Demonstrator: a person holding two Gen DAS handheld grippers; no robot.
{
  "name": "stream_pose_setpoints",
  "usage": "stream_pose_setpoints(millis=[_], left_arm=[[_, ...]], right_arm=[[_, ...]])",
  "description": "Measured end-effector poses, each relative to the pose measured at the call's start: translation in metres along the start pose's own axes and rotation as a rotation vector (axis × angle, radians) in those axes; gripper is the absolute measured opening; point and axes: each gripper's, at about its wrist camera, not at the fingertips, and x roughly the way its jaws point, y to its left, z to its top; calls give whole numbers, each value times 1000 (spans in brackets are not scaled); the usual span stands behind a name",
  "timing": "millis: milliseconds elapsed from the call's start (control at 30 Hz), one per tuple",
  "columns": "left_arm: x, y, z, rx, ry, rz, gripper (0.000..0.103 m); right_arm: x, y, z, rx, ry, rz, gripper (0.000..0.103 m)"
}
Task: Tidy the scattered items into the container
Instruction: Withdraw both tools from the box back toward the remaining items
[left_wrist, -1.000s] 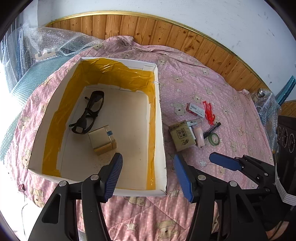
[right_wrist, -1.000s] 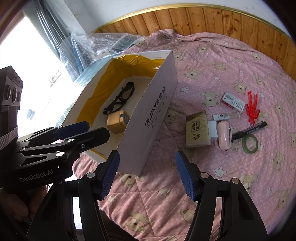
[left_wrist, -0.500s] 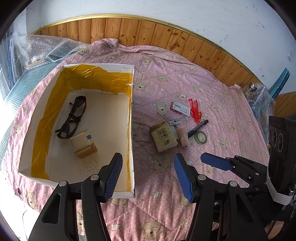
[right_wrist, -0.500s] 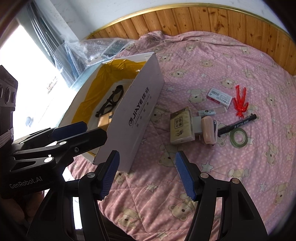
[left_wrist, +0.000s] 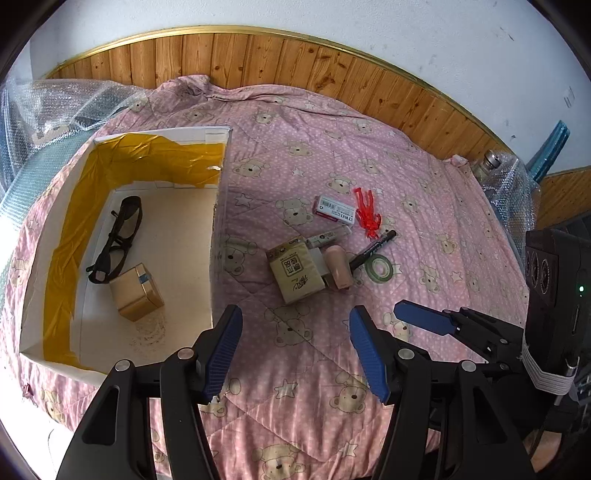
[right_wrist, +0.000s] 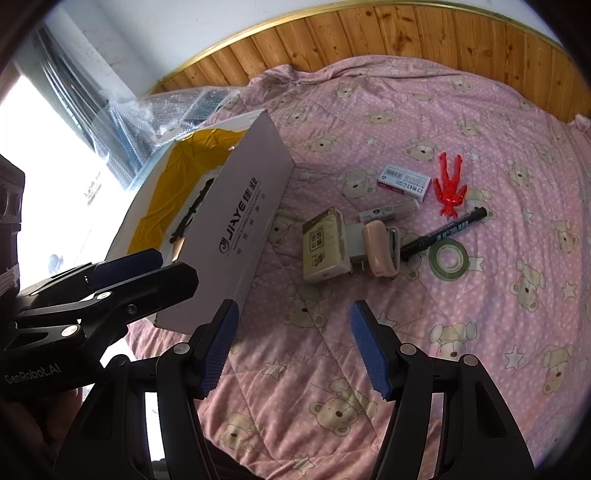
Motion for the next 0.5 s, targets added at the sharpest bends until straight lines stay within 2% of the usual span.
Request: stream_pose_setpoints(millis=[500], left_arm=[[33,-25,11,25,57,-25,62]], right_arm=[[9,-35,-1,62,21,-9,66]])
